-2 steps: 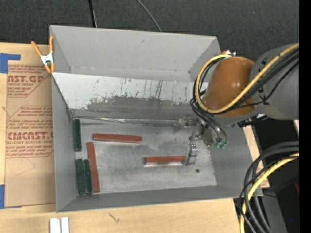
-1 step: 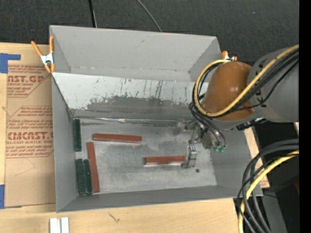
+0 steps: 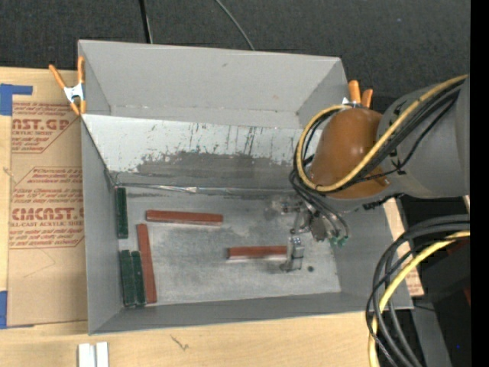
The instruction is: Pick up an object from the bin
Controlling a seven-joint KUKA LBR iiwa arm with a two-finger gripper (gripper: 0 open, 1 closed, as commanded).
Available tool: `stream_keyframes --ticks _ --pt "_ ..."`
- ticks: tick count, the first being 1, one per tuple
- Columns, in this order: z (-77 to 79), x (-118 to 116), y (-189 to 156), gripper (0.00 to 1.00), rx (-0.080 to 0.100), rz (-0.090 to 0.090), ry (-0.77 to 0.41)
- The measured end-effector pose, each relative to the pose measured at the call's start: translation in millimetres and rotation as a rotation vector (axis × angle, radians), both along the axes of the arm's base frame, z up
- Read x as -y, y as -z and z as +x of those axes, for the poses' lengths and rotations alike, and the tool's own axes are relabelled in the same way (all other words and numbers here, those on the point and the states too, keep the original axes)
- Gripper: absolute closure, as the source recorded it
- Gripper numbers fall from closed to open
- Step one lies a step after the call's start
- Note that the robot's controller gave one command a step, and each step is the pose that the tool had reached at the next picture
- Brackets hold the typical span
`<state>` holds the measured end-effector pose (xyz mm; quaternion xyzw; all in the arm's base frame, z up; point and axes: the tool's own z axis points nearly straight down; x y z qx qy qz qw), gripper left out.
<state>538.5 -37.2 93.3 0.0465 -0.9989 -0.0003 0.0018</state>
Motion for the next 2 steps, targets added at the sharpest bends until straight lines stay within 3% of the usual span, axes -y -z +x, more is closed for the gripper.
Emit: stream_keyframes --ticks 1,2 --pt "-41.8 -12.0 23.7 1.0 0.002 0.001 -0.135" --pt "-41.8 -12.0 23.7 1.0 0.002 0.001 -0.135"
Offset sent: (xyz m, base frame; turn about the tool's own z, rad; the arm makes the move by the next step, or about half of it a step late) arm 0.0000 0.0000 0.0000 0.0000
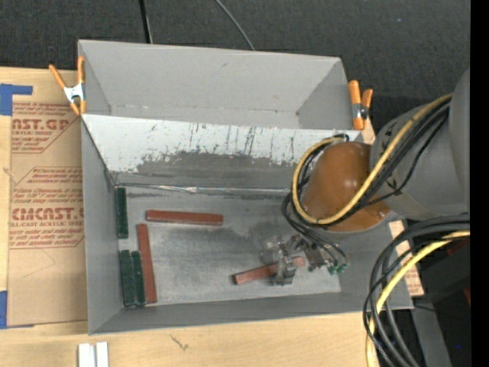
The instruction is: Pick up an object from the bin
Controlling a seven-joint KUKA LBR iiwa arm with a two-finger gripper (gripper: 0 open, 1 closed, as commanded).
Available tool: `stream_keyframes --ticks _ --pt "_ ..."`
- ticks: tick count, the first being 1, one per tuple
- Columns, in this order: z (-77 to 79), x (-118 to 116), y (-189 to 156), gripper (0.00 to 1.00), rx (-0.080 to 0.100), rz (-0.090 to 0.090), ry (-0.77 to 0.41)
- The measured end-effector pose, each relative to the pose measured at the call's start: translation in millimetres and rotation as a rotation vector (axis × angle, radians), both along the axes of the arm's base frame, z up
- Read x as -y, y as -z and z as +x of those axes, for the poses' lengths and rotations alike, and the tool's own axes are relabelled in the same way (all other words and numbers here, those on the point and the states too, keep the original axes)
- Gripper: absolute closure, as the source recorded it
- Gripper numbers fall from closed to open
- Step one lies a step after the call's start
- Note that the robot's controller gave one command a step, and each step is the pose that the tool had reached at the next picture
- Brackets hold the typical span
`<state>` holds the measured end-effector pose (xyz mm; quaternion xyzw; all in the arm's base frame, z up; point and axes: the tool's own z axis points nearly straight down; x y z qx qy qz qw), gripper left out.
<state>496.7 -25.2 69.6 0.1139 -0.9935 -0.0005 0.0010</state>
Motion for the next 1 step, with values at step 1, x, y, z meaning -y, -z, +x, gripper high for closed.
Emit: stream_keyframes --ticks 1 --pt "-5.3 5.3 -133.0 1.0 0.003 0.0 0.004"
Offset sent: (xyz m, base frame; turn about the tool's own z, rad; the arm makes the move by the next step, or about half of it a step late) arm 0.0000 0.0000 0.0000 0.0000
